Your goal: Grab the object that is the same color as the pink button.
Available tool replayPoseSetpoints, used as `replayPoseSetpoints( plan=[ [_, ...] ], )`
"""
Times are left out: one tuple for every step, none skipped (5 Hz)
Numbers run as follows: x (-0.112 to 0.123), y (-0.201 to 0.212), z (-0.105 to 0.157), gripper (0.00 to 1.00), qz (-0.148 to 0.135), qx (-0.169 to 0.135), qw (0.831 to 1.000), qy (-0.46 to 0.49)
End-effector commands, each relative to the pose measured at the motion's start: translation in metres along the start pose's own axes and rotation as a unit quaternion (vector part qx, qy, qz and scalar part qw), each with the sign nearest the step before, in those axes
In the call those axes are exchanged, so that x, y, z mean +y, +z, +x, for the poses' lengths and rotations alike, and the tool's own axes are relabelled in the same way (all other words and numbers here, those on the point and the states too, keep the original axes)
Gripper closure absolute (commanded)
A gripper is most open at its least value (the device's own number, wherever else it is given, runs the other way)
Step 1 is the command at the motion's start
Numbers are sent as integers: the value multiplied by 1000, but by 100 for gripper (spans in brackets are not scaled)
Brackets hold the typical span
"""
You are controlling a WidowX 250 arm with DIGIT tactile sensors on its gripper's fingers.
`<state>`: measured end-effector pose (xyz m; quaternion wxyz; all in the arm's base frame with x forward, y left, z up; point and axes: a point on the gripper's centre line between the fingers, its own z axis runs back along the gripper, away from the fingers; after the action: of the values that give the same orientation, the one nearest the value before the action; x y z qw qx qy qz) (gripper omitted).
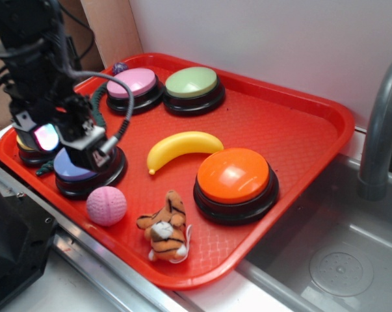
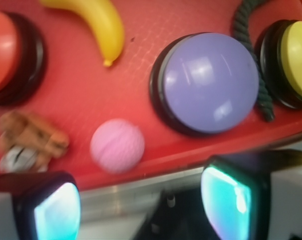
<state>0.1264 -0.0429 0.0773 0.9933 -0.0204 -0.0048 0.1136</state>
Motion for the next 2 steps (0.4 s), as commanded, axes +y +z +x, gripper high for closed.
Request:
replayPoseSetpoints(
  plan=[
    [-4,-30,5,0,3,9,1000,2],
    [-4,-41,1,0,12,15,1000,2]
  ],
)
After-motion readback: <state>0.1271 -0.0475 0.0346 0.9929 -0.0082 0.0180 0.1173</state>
